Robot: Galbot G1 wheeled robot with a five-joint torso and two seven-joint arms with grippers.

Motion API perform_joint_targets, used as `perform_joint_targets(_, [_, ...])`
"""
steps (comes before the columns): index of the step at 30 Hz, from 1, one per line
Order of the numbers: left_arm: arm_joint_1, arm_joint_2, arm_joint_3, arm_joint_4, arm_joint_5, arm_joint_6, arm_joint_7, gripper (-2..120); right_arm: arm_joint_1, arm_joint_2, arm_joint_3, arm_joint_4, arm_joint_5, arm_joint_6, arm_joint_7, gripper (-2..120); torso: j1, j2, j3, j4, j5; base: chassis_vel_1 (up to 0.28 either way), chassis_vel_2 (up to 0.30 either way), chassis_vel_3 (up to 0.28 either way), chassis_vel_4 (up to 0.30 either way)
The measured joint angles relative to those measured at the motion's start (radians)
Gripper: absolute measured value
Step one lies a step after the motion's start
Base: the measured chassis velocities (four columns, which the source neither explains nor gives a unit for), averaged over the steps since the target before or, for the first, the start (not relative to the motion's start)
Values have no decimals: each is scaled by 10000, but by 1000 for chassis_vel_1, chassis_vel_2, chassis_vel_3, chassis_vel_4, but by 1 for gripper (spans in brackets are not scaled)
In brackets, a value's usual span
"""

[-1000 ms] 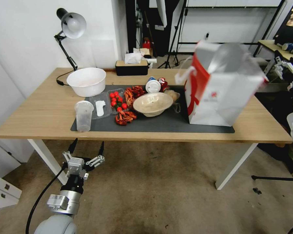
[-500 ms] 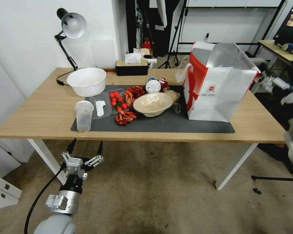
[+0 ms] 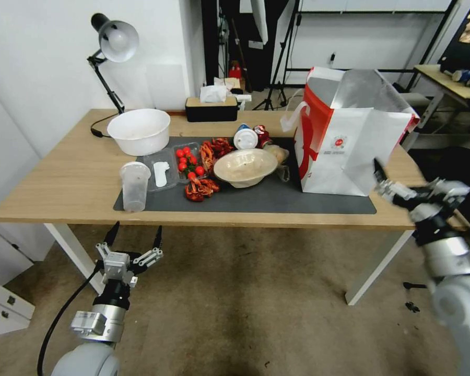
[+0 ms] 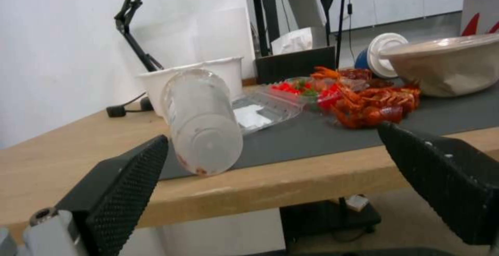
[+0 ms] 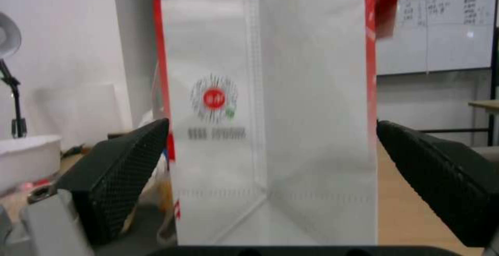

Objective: Pick up the food delivery bag from the floor and place it on the table.

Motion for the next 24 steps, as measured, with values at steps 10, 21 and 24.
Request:
perform_joint_targets(10, [-15, -32, 3, 220, 27, -73, 1, 100, -1109, 1525, -304, -766, -730, 1128, -839, 100, 0, 0, 0, -3, 1, 0, 0, 0, 0])
perform_joint_targets(21, [2, -69, 28, 326, 71, -222, 10, 100, -1301, 2026, -349, -1014, -1294, 1560, -869, 100, 0, 0, 1, -2, 1, 0, 0, 0, 0])
perform_joint_targets(24, [37, -73, 14, 350, 73, -319, 12, 100, -1321, 2032, -344, -1045, -1274, 1574, -860, 100, 0, -1, 1, -1, 2, 0, 0, 0, 0])
